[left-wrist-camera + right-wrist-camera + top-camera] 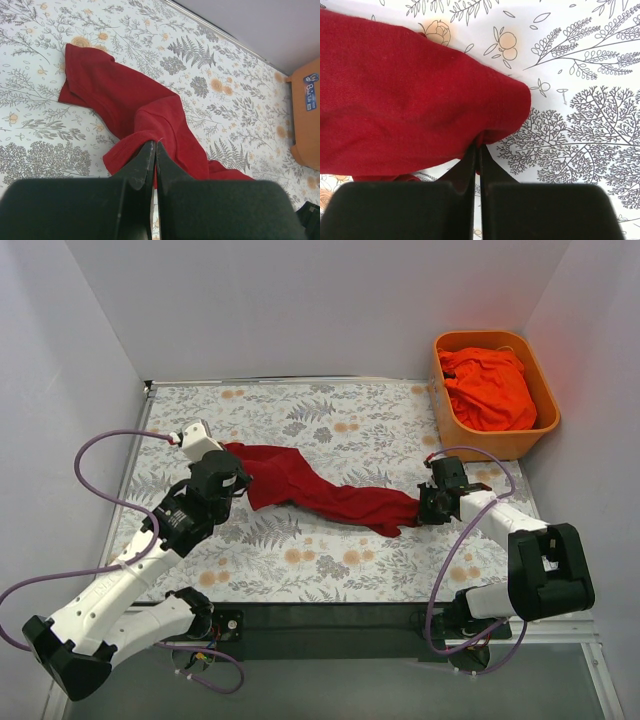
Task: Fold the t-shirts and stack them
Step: Flatten the tshirt out, then fold the tshirt
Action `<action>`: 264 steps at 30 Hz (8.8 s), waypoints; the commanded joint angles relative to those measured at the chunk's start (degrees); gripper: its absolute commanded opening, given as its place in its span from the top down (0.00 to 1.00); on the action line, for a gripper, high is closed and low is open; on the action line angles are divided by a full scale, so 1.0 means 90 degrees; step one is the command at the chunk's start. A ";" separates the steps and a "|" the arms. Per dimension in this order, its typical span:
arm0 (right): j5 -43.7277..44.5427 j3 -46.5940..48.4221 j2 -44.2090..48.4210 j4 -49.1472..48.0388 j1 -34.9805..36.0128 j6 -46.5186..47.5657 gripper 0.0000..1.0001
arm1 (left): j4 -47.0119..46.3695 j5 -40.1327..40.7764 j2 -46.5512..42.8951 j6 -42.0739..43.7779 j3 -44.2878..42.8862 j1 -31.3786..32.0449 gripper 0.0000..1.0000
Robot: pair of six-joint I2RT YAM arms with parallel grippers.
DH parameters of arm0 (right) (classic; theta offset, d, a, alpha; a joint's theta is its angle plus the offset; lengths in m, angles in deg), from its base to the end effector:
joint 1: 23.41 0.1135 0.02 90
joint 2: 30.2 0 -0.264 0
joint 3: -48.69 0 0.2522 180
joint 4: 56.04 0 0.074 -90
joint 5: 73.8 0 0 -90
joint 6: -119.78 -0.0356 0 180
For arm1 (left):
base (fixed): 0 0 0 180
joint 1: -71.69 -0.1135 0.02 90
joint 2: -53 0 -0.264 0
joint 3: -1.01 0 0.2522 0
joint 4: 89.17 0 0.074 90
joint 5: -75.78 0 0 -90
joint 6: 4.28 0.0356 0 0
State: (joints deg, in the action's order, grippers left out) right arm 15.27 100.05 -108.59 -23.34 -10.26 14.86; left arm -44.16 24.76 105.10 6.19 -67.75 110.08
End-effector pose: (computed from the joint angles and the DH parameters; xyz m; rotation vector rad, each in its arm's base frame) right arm 0.2402 0.0567 0.1628 0.0348 2.6260 0.1929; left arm 0.1620 -0.0998 0.3458 -1.0775 1.6917 -0.6452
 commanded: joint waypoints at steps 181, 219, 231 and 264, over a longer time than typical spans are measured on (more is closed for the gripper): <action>0.1304 0.3029 -0.2930 -0.2114 -0.0397 0.1414 0.89 | -0.0874 -0.3939 0.1809 -0.1906 0.1443 -0.3279 0.93; -0.2025 0.4357 -0.3389 -0.2114 0.2709 0.2244 0.55 | -0.1626 -0.4008 0.4231 0.0448 -0.0110 -0.4051 0.49; -0.2055 0.4972 -0.3936 -0.1811 0.3773 0.2800 0.55 | -0.1245 -0.4283 0.3070 -0.0050 0.1218 -0.4031 0.53; -0.1830 0.4992 -0.4171 -0.2016 0.3949 0.2468 0.55 | -0.0806 -0.4468 0.2367 -0.0519 0.1317 -0.3309 1.00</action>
State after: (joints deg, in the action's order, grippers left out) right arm -1.54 144.40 -146.05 -39.38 25.32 38.08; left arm -53.25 -15.55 130.39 2.94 -53.76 79.90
